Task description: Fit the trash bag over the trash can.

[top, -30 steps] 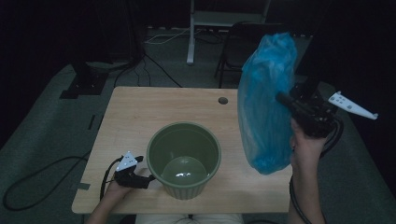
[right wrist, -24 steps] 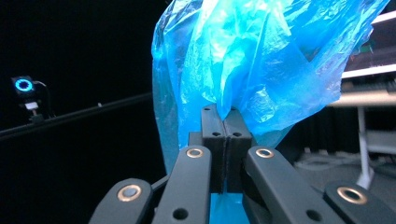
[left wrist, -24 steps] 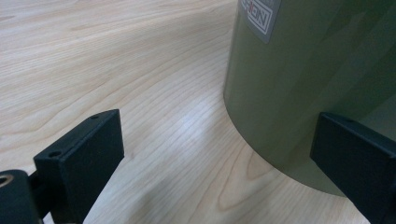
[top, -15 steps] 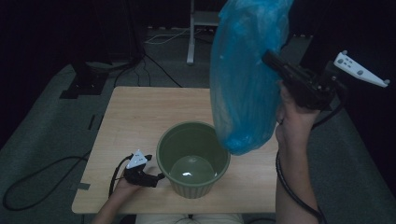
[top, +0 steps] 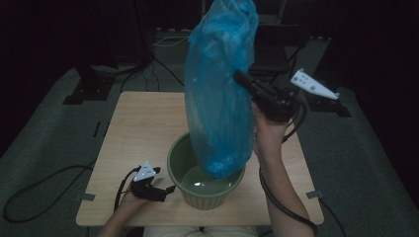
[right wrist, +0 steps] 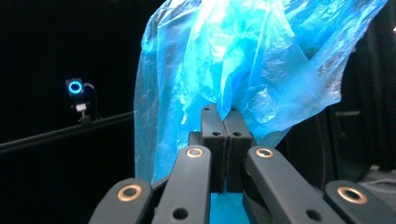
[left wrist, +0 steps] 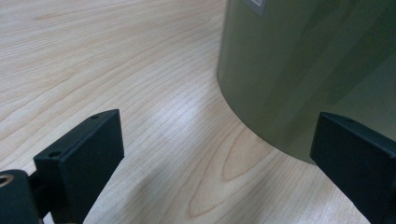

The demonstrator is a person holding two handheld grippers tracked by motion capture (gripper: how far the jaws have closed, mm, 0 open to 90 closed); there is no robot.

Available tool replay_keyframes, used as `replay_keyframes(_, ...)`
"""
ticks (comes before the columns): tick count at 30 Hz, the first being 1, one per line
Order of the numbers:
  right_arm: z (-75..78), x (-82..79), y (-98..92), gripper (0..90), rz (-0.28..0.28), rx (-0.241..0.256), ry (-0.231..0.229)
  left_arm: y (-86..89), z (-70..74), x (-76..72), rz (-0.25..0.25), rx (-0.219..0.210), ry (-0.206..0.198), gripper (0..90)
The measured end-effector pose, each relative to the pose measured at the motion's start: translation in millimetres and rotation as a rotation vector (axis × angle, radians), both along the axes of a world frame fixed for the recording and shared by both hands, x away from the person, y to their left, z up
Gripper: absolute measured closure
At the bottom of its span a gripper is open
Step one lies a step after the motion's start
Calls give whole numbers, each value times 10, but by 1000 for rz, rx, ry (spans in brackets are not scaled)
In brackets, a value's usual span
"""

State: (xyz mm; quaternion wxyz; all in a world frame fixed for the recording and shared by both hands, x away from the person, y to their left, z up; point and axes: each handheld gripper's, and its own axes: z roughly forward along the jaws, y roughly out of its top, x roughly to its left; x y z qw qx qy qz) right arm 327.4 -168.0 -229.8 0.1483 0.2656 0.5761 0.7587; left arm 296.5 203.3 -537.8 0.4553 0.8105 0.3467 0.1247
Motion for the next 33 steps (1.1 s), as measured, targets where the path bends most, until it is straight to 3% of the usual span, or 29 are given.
replay_keyframes(1, -135, 42, 66, 900, 12, -4, 17, 10, -6, 2, 5, 1, 8, 33)
replay_keyframes(4, -337, 93, 126, 900, 34, -10, 53, 29, 0, -6, 10, 0, 15, 33)
replay_keyframes(6, -387, 99, 135, 900, 37, -14, 65, 40, 6, -10, 9, -4, 22, 33)
replay_keyframes(7, -531, 106, 146, 900, 38, -37, 104, 53, 16, -13, 8, 0, 42, 33)
replay_keyframes(8, -579, 105, 145, 900, 38, -44, 115, 53, 16, -13, 8, 0, 42, 34)
replay_keyframes(9, -638, 103, 141, 900, 44, -58, 134, 73, 31, -2, 13, 19, 87, 34)
replay_keyframes(11, -759, 83, 122, 900, 30, -89, 172, 82, 36, -6, 23, 21, 87, 33)
replay_keyframes(12, -833, 66, 110, 899, 32, -108, 199, 118, 56, -11, 59, 32, 89, 34)
replay_keyframes(17, -1109, 6, 26, 898, 34, -183, 283, 245, 162, -30, 113, -23, 80, 33)
replay_keyframes(19, -1211, -12, -6, 898, 54, -197, 315, 335, 306, -58, 151, -32, 38, 34)
replay_keyframes(22, -1288, -26, -37, 898, 63, -209, 328, 382, 427, -63, 184, -40, 48, 34)
replay_keyframes(25, -1372, -30, -82, 896, 63, -231, 352, 434, 724, -85, 219, -11, 61, 34)
replay_keyframes(27, -1380, -25, -94, 894, 54, -233, 356, 448, 800, -87, 224, -21, 63, 34)
replay_keyframes(30, -1366, 13, -106, 856, 52, -242, 366, 456, 1116, -60, 229, -49, 45, 34)
replay_keyframes(32, -1351, 28, -97, 856, 62, -249, 373, 456, 1116, -60, 229, -49, 45, 34)
replay_keyframes(33, -1331, 55, -70, 778, 74, -269, 379, 384, 1328, -11, 217, -37, 20, 34)
